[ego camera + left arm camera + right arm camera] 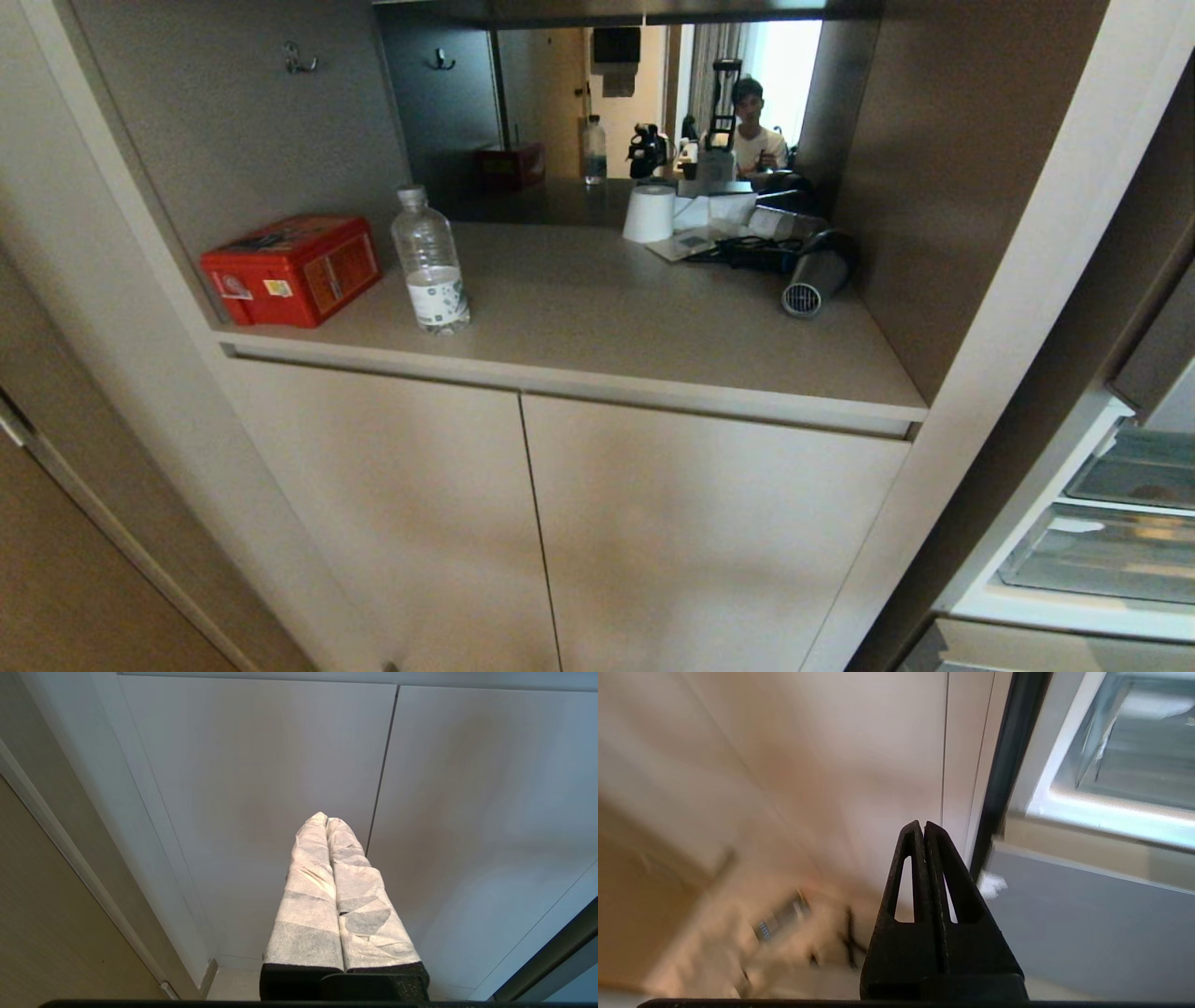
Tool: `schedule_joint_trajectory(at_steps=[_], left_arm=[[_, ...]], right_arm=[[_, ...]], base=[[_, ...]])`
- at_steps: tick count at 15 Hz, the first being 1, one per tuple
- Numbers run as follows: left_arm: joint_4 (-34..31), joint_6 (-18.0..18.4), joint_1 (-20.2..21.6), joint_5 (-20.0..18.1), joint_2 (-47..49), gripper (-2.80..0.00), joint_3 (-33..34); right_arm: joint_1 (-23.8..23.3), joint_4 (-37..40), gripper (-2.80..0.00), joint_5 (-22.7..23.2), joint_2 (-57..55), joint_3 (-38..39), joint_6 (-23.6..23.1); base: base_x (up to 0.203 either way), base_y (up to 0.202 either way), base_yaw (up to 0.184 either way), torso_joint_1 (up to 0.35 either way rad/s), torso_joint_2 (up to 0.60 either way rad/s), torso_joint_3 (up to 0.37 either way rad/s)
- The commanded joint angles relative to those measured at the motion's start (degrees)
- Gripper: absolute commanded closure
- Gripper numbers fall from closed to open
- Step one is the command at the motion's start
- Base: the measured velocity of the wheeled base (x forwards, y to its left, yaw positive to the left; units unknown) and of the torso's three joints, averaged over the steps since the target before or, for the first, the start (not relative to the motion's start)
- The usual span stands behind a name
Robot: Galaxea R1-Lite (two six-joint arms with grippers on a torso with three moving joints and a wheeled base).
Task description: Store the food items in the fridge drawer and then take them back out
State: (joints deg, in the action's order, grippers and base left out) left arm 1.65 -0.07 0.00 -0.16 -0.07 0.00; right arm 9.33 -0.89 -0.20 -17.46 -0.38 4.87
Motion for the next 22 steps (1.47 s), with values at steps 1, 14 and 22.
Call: schedule_joint_trajectory(at_steps=[1, 14, 22], left_arm=[[0.02, -0.01, 0.00, -0.02, -0.01, 0.00, 0.62], [0.03, -0.01, 0.00, 0.07, -0.01, 0.00, 0.62], [0.02, -0.01, 0.00, -0.02, -0.01, 0.00, 0.62]], right_arm=[[-3.53, -0.40, 0.00, 0.56, 1.83, -0.03, -0.88], [-8.80, 1.15, 0.00, 0.15, 17.46, 0.29, -4.70], [-8.80, 1.24, 0.00, 0.12, 17.45, 0.29, -5.38]], base=[[0.000, 0.000, 0.000, 0.000, 0.00, 0.000], [0.000, 0.000, 0.000, 0.000, 0.00, 0.000], [0.000, 0.000, 0.000, 0.000, 0.00, 0.000]])
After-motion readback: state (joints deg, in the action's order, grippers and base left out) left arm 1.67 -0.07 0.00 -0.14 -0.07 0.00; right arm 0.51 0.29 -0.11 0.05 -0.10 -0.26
